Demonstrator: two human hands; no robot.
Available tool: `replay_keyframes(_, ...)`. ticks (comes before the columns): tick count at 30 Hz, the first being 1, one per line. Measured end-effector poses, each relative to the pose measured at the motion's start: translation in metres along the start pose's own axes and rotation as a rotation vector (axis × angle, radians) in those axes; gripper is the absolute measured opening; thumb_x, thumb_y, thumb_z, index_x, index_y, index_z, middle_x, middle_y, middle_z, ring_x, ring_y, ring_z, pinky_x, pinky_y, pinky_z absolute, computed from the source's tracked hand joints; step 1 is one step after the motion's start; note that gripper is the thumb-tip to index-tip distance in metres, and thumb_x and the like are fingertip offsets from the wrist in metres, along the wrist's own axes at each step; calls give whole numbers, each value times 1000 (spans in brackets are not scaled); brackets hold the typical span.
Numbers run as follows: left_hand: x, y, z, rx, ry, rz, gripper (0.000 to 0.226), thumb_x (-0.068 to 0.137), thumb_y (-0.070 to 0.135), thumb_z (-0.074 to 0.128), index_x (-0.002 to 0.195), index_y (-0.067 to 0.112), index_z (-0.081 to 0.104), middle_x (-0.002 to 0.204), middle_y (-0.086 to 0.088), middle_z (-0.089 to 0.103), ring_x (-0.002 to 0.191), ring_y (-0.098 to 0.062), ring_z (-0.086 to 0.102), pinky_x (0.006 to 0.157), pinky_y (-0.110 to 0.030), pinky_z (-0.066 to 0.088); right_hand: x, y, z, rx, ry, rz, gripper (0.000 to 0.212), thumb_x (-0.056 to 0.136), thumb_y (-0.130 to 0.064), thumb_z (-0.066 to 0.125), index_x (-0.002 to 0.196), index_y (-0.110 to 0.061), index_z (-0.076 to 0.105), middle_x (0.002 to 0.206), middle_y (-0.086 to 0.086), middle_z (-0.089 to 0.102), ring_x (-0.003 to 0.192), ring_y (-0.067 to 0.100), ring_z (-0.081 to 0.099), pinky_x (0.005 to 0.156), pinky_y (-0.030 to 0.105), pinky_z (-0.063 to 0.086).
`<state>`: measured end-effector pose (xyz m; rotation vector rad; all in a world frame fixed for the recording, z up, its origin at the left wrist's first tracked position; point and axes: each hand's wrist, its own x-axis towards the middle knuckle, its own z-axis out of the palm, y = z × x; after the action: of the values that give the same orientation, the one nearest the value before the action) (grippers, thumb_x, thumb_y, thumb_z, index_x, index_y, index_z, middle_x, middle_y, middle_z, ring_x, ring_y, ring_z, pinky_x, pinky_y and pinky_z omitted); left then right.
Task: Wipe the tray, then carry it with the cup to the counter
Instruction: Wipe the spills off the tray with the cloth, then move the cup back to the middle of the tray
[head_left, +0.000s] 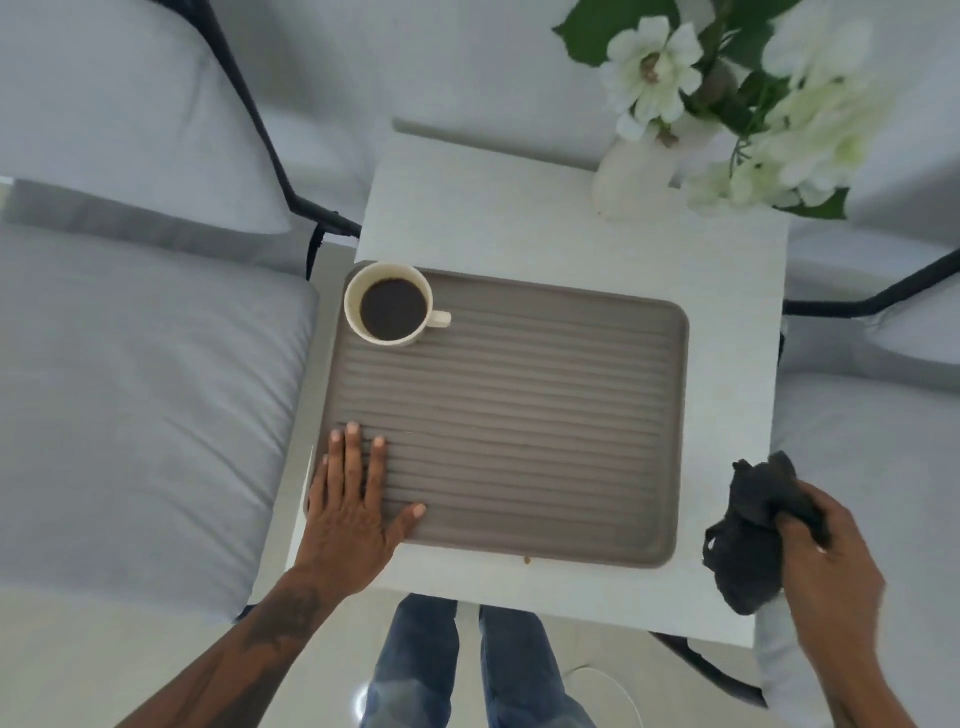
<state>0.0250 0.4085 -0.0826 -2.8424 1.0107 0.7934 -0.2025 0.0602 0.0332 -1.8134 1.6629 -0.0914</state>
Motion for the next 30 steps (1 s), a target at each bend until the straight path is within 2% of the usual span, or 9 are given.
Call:
replay_keyframes(5, -2, -1, 0, 1, 28, -22, 96, 88, 76, 22, 157, 10, 9, 166, -16, -4, 153, -32, -4, 123, -38, -8, 28, 23, 8, -230, -28, -148, 37, 90, -4, 56, 127, -11, 59, 122, 17, 62, 112, 35, 55, 100, 43, 40)
replay_keyframes(8, -1, -3, 0, 11, 32, -8, 98, 88, 77, 22, 157, 10, 9, 166, -17, -2, 153, -32, -2, 123, -42, 1, 35, 29, 24, -222, -120, -184, 37, 90, -8, 61, 127, -9, 59, 125, 17, 58, 116, 33, 52, 100, 35, 36)
replay_keyframes(10, -2, -4, -2, 22, 23, -3, 98, 87, 78, 20, 157, 11, 7, 166, -16, -2, 153, -32, -1, 121, -44, 5, 35, 30, 33, -254, -137, -201, 39, 89, -13, 64, 127, -9, 59, 125, 20, 56, 116, 36, 50, 99, 38, 37)
replay_keyframes(14, -3, 2, -19, -98, 25, -36, 91, 86, 72, 30, 156, 14, 20, 166, -12, 10, 153, -29, 9, 122, -41, 12, 22, 18, 45, -406, 54, -366, 35, 86, -23, 63, 120, -11, 64, 126, 21, 56, 113, 42, 50, 96, 50, 40)
replay_keyframes(16, 1, 6, -42, -274, 125, -92, 75, 87, 60, 42, 148, 16, 39, 156, -9, 38, 144, -30, 35, 116, -42, 29, 14, 3, 50, -304, 100, -503, 31, 86, -19, 63, 115, -8, 65, 123, 18, 57, 113, 36, 51, 96, 47, 41)
replay_keyframes(18, 13, 8, -75, -445, 250, -166, 64, 89, 49, 57, 143, 17, 44, 143, -8, 52, 131, -27, 49, 108, -40, 40, 5, -11, 56, -163, 35, -537, 28, 89, -11, 63, 116, -6, 65, 121, 15, 57, 114, 27, 50, 101, 30, 37)
replay_keyframes(21, 42, 7, -124, -529, 380, -214, 79, 84, 41, 71, 148, 14, 34, 145, -10, 44, 136, -25, 40, 107, -37, 37, 0, -31, 70, -44, -108, -542, 29, 90, -10, 61, 119, -10, 63, 120, 8, 54, 112, 19, 51, 100, 8, 29)
replay_keyframes(26, 92, 15, -177, -480, 318, -102, 113, 67, 49, 84, 153, 15, 18, 150, -9, 32, 139, -25, 29, 109, -40, 34, -7, -59, 100, -7, -291, -638, 29, 94, -16, 57, 123, -19, 59, 124, -5, 50, 113, 6, 49, 100, 26, 43)
replay_keyframes(30, 113, 19, -181, -461, 183, -60, 121, 60, 56, 85, 153, 21, 16, 152, -5, 28, 140, -22, 31, 107, -42, 40, -22, -105, 129, 231, -438, -567, 29, 92, -20, 62, 122, -19, 63, 122, -2, 55, 106, 7, 60, 79, 6, 48)
